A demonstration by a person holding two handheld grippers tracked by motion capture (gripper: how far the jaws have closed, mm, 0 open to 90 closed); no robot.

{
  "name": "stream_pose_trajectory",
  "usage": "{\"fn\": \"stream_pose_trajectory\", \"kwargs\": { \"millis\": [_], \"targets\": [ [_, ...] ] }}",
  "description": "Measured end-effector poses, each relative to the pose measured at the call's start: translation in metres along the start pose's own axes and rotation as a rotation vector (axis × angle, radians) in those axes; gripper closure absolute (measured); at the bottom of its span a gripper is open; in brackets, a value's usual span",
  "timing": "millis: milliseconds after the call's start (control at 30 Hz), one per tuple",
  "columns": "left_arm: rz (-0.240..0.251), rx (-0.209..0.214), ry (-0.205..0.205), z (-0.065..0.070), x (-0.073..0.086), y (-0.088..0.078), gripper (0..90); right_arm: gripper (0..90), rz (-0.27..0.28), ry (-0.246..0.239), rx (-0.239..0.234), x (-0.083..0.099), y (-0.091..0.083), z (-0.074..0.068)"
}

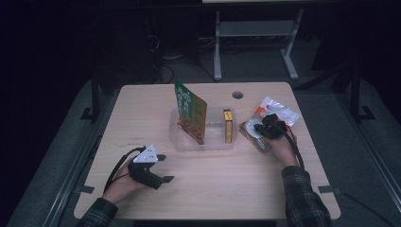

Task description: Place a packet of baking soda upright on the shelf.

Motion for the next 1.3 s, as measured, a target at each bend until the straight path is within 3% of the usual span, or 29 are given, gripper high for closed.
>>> {"fn": "stream_pose_trajectory", "kwargs": {
  "millis": [133, 400, 567, 867, 1100, 1133, 1233, 1300],
  "targets": [
    [-0.002, 0.002, -0.004, 0.0, 0.001, 0.0, 16.4, 90.0, -0.009, 0.006, -0.014, 0.003, -0.003, 0.0],
    [-0.006, 0.006, -0.003, 0.002, 0.001, 0.001, 16.4, 90.0, -0.056, -0.042, -0.018, 0.011, -0.012, -0.009],
    [-0.008, 0.007, 0.0, 0.003, 0.001, 0.001, 16.4, 90.0, -0.058, -0.027, -0.044, 0.02, -0.021, -0.015],
    [-0.009, 0.016, 0.0, 0.006, 0.0, 0.001, 16.4, 90.0, -0.092, -0.086, -0.051, 0.034, -0.036, -0.032],
    [-0.007, 0.016, 0.004, 0.006, 0.0, 0.001, 16.4, 90.0, -0.116, -0.153, -0.073, 0.044, -0.047, -0.051],
    [-0.005, 0.017, 0.003, 0.006, -0.001, 0.001, 16.4, 90.0, -0.123, -0.182, -0.081, 0.045, -0.049, -0.052],
    [-0.004, 0.016, 0.006, 0.006, -0.001, 0.001, 16.4, 90.0, -0.133, -0.218, -0.038, 0.045, -0.053, -0.042],
    [-0.008, 0.017, 0.007, 0.006, 0.0, 0.001, 16.4, 90.0, -0.123, -0.195, -0.05, 0.045, -0.054, -0.034]
  ]
}}
Point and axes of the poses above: each handheld gripper's, and its own axes: y roughly forward along the jaws, x roughly out of its underside, z roughly to its right, the point moved 9 cm from there along y, roughly forward along the jaws, and after that the axes turned 2 degrees about -x, right-handed, at the moved point
